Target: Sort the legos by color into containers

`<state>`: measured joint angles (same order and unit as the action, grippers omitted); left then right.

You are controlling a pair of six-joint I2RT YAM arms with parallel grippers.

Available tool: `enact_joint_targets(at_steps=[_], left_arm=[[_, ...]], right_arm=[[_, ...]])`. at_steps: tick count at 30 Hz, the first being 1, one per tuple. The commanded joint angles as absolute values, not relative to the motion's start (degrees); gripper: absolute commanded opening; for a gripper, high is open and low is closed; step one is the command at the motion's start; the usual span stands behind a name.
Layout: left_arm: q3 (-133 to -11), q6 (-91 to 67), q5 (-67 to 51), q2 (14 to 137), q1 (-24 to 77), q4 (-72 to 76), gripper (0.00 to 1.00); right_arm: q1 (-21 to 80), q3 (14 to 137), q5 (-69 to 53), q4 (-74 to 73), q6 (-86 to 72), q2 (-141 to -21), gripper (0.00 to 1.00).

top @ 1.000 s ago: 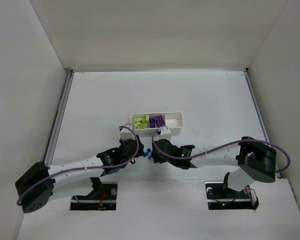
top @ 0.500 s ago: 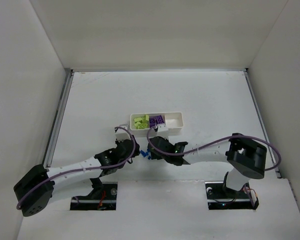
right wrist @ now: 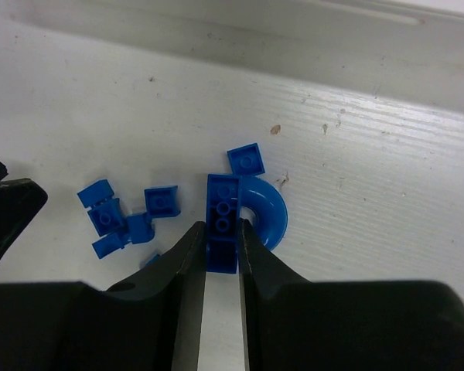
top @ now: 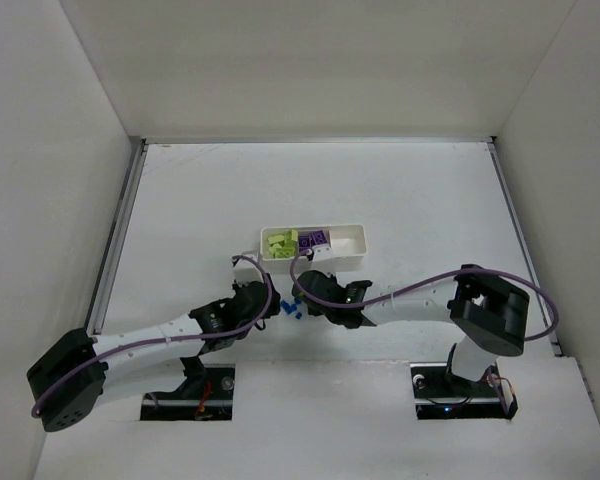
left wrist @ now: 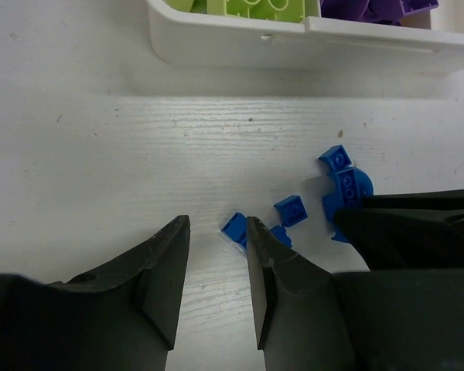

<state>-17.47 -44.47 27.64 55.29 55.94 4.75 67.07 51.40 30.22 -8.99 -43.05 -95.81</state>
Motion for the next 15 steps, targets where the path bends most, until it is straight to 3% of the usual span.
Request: enact_joint_targets(at_steps=[1,9,15], left_arm=[[-17.7,-44.5,27.9,54.5,56.8,3.3,0.33],[-19.9,-43.0,29.5,56.1,61.6,2.1,0.32],[-22.1,-42.5,32.1,59.9,64.5,2.1,0.32]], right_arm=[[66.7,51.9,31.9,-9.1,-42.5,-92.1,0.23],[66.3,49.5,31.5,-9.1,-42.1,-83.1,0.23],[58.9,48.7,31.0,-7.0,-37.0,-77.9,0.23]])
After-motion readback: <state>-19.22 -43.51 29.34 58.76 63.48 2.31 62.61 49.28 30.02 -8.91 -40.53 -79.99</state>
